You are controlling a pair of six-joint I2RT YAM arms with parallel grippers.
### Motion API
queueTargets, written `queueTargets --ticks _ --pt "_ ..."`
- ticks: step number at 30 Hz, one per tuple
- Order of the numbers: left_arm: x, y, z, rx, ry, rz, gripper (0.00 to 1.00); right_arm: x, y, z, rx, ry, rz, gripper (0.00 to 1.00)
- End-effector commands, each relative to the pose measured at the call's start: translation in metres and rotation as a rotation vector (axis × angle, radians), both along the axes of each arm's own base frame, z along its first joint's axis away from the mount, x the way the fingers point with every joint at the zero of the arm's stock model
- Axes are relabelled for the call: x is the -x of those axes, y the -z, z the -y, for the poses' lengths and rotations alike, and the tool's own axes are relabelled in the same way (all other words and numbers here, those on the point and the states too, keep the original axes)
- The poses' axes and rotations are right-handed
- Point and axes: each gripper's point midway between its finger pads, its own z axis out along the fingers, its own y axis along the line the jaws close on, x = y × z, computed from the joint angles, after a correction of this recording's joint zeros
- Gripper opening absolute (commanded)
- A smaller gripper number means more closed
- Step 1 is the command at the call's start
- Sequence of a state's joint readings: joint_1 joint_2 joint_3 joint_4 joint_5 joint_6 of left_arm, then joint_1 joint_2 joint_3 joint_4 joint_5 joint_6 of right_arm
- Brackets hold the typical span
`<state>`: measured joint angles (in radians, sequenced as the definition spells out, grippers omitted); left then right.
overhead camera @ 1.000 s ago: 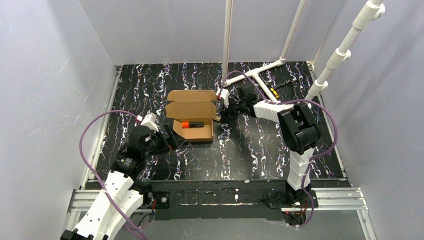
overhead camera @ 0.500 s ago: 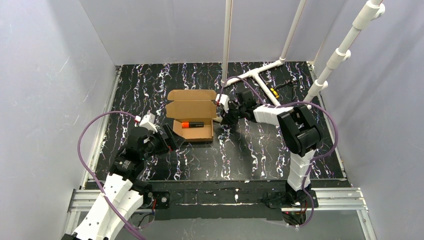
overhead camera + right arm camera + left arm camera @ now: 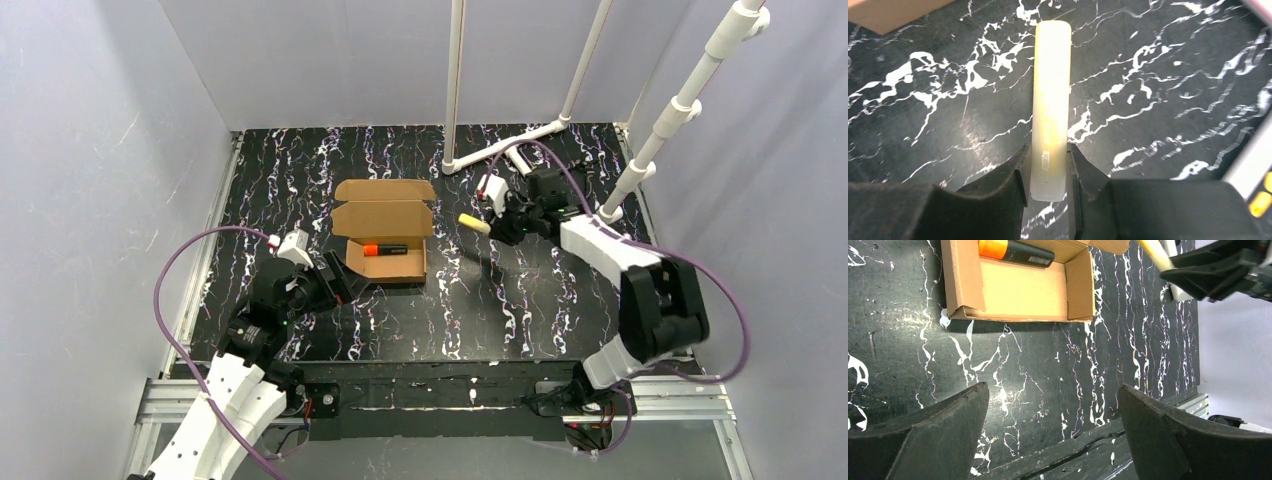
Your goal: Fold the paper box
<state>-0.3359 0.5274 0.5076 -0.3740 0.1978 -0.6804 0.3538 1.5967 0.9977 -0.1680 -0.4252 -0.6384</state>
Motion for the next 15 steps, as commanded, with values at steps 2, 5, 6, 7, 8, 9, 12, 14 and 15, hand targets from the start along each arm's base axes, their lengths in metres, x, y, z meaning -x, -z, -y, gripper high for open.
queueTargets --ticks 2,5,6,7,8,9,12,14,15 --pt "0.002 0.002 -0.004 -0.021 -0.008 0.012 0.99 0.038 -0.063 0.001 -0.055 -0.11 0.058 0.09" --pt "0.001 0.005 -0.007 -0.035 -0.018 0.01 0.99 0.061 -0.089 -0.031 -0.111 -0.236 0.001 0.08" --pt "0.001 0.005 -0.008 -0.039 -0.022 0.008 0.99 0.069 -0.092 -0.046 -0.109 -0.276 -0.012 0.07" --pt "0.0 0.006 -0.008 -0.042 -0.026 0.005 0.99 0.076 -0.095 -0.063 -0.107 -0.316 -0.017 0.07" --pt "0.0 0.006 -0.009 -0.047 -0.031 0.002 0.98 0.083 -0.097 -0.08 -0.105 -0.357 -0.017 0.07" --pt "-0.001 0.006 -0.011 -0.056 -0.039 0.002 0.96 0.091 -0.096 -0.096 -0.099 -0.395 -0.029 0.08" --pt "-0.004 0.011 -0.018 -0.092 -0.067 -0.014 0.93 0.092 -0.086 -0.139 -0.074 -0.427 -0.071 0.1" --pt "-0.005 0.013 -0.022 -0.115 -0.087 -0.028 0.91 0.081 -0.081 -0.164 -0.073 -0.392 -0.109 0.12" --pt "-0.006 0.015 -0.024 -0.125 -0.098 -0.034 0.9 0.077 -0.065 -0.174 -0.049 -0.38 -0.144 0.13"
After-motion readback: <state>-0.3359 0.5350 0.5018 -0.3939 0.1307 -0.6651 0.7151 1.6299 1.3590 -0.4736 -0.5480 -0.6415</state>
